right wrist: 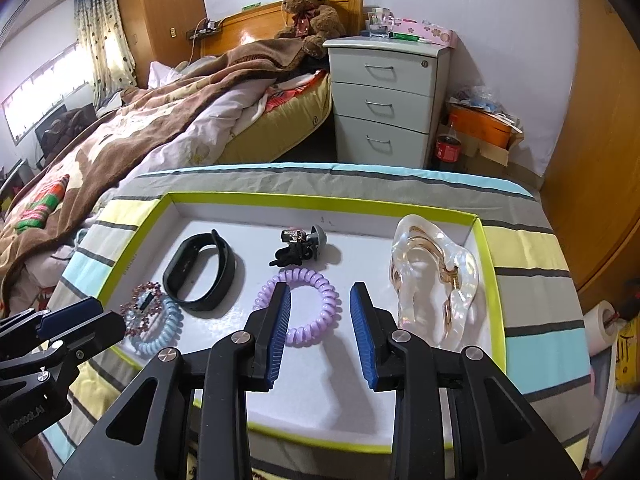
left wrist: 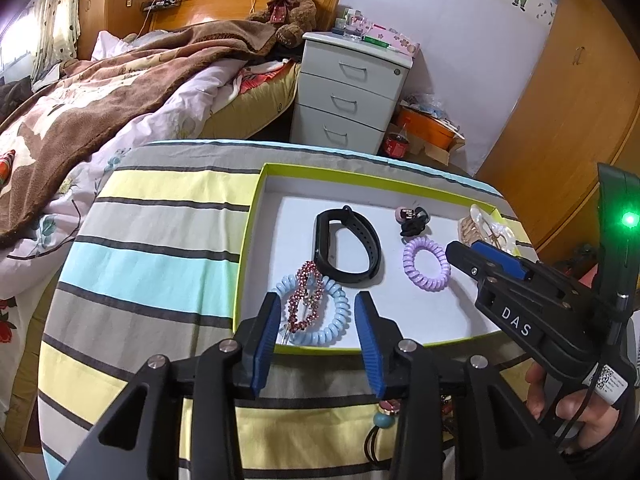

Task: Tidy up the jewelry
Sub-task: 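Open both tools to release the hair clip and coil tie in the box, then grasp the brown beaded bracelet on the bedspread with the right tool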

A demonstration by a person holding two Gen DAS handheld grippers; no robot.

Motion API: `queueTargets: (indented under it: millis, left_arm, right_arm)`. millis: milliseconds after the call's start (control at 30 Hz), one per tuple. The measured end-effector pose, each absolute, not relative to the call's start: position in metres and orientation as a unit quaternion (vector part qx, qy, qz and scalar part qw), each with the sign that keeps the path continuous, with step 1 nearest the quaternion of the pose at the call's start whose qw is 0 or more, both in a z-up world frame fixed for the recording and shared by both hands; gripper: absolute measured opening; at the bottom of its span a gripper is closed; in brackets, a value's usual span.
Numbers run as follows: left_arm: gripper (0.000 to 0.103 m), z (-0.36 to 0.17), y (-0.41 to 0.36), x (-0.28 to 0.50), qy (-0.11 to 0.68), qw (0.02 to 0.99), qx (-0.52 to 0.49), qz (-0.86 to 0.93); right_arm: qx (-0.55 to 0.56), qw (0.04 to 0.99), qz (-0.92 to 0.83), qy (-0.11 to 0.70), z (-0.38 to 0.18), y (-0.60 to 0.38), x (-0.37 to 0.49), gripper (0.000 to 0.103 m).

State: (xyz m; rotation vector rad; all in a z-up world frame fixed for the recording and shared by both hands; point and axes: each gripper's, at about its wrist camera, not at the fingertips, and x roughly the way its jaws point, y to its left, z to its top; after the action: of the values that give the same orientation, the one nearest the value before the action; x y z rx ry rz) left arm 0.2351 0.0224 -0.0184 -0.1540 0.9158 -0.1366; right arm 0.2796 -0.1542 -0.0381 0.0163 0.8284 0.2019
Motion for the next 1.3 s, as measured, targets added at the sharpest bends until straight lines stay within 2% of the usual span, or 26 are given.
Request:
queueTargets:
  millis: [67,167,733,1300]
  left_arm:
    - [0.042,-0.015,0.023,0.231,0.438,0.893,-0.075,-0.067]
    - [0.044,-0.011,0.023,0.224,0.434,0.895,-0.075,-0.069]
    - [0.049,-0.006,0.04,0.169,0.416,0.9,-0.101,-0.084]
    - [0.049,-0.019,0.054,0.128,0.42,0.896,-0.116,-0.08]
  right_arm:
    - [0.012,0.911,0.102,0.399,-0.035,-0.155,0.274,0.039]
    - [0.014,0.914,0.107,0.392,-0.03,-0.156,0.264,0.04]
    - [0.017,0.91,0.151,0.386,-0.037,-0.166,0.191,0.041]
    - [-0.009,0.891,0.172,0.42,-0.065,-0.156,0.177,0.042]
